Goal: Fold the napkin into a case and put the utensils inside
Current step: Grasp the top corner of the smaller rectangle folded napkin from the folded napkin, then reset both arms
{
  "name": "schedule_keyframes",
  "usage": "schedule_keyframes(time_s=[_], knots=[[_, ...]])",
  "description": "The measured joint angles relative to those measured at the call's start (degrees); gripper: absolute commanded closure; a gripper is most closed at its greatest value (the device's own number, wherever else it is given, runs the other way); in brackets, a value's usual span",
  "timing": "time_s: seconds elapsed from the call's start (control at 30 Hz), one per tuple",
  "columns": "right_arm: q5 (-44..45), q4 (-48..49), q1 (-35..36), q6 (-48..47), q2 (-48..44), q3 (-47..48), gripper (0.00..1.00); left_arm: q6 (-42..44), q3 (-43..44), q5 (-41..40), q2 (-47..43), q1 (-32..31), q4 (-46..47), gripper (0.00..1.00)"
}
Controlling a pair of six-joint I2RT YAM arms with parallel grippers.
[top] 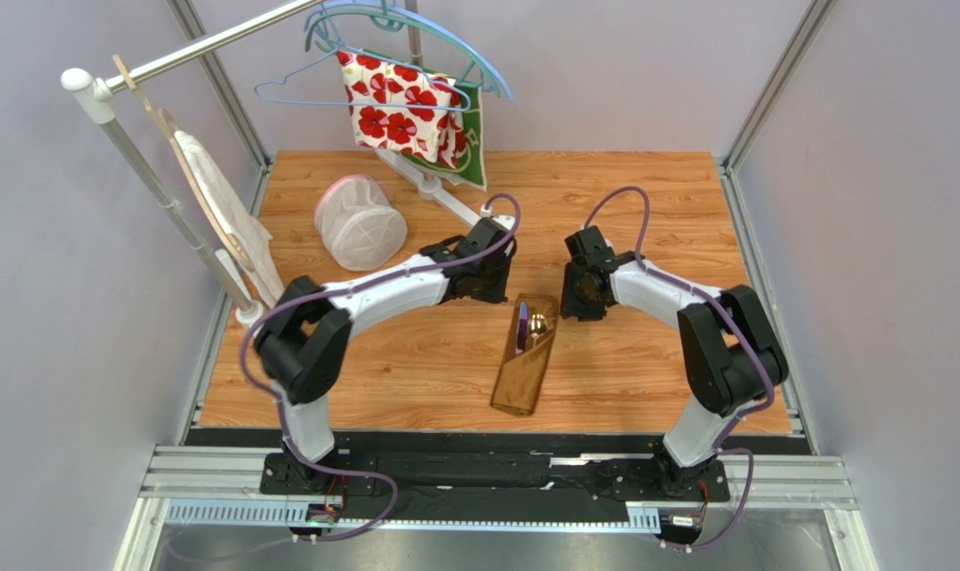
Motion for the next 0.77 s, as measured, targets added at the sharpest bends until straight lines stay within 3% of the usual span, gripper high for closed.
schedule_keyframes(time_s=[0.03,0.13,0.17,0.23,0.27,0.5,0.77], knots=[[0.8,-0.9,-0.2,-0.5,-1.5,-0.8,0.43,0.3,-1.2,-0.1,-2.9,0.0,0.0,0.80],[1.6,-3.3,-0.5,-1.4,-7.8,-3.4,0.32,1.3,-5.3,1.2,-13.8,0.0,0.4,0.74],[1.6,-4.0,-0.5,-1.6,-11.1,-4.5,0.29,1.3,-6.3,2.0,-17.0,0.0,0.7,0.55],[1.7,-5.6,0.0,-1.9,-17.2,-6.0,0.17,1.3,-9.8,5.3,-23.5,0.1,3.0,0.45],[1.6,-6.3,0.4,-2.0,-20.5,-6.6,0.00,0.5,-12.4,7.3,-27.2,0.1,4.7,0.43],[1.5,-13.0,1.6,-1.0,-45.8,-10.9,0.00,-7.4,-33.7,20.8,-49.3,0.1,15.1,0.37],[-0.3,-12.7,1.6,3.5,-64.3,-17.7,0.00,-11.4,-37.6,26.1,-59.5,-0.1,19.5,0.35]])
